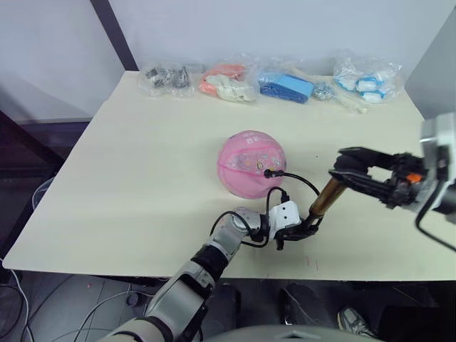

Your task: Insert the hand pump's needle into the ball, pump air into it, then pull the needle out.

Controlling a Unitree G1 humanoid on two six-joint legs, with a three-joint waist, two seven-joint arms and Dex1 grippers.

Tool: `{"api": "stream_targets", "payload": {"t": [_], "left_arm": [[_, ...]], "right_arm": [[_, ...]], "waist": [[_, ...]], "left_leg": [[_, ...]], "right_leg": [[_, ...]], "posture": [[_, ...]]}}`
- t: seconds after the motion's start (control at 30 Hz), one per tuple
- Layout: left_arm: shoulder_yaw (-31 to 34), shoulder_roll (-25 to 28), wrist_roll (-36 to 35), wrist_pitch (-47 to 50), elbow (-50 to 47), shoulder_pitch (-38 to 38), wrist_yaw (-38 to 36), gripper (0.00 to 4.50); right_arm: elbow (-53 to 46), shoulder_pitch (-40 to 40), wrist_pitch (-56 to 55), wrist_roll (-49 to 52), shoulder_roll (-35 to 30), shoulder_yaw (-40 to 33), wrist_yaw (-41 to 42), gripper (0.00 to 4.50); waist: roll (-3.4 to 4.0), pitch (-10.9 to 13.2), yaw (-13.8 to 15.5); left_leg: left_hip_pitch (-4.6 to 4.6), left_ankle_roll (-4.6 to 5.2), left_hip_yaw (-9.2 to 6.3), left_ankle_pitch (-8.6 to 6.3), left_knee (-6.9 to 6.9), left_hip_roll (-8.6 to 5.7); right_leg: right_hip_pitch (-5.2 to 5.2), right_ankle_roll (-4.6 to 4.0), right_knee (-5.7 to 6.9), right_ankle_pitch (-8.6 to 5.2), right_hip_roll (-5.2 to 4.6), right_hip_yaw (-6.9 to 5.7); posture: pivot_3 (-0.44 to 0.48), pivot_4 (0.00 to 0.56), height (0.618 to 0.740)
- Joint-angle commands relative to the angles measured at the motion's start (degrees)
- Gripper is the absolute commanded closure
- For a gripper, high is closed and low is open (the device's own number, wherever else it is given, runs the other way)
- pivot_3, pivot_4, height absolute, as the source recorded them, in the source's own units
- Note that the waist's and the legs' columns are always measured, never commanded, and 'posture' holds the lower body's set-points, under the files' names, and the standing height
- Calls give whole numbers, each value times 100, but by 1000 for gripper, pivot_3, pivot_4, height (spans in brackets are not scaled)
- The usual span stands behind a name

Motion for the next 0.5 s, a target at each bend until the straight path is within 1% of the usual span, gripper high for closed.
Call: {"api": "stream_targets", "payload": {"t": [0.03,0.13,0.23,0.3,0.4,0.5], "left_arm": [[-85,171,284,208,504,157,38,3403],[-80,167,285,193,543,130,37,3403],[-78,172,286,185,547,124,26,3403],[-79,179,286,186,533,137,16,3403],[-87,186,292,187,507,159,12,3403],[-73,193,287,194,504,147,13,3403]], "right_arm": [[251,-423,68,565,-388,-632,-47,2201],[464,-651,176,906,-579,-719,-134,2201],[607,-785,227,1171,-634,-725,-262,2201],[572,-729,269,1045,-634,-652,-234,2201],[378,-420,349,827,-554,-531,-124,2201],[154,-72,217,261,-383,-221,-14,2201]], "waist": [[8,4,-5],[3,7,1],[2,8,2],[2,8,2],[2,7,4],[-3,5,5]], "left_leg": [[1,0,5,0,0,0],[1,0,4,0,0,2],[-1,0,3,0,1,4],[-3,1,5,0,1,4],[-2,1,4,0,0,4],[-1,1,1,0,0,5]], "right_leg": [[0,0,1,0,-3,5],[0,0,0,0,-2,2],[0,0,0,1,-3,2],[-2,0,0,1,-4,4],[-1,0,-1,0,-4,3],[0,0,-1,0,-2,0]], "posture": [[0,150,740],[0,150,740],[0,150,740],[0,150,740],[0,150,740],[0,150,740]]}}
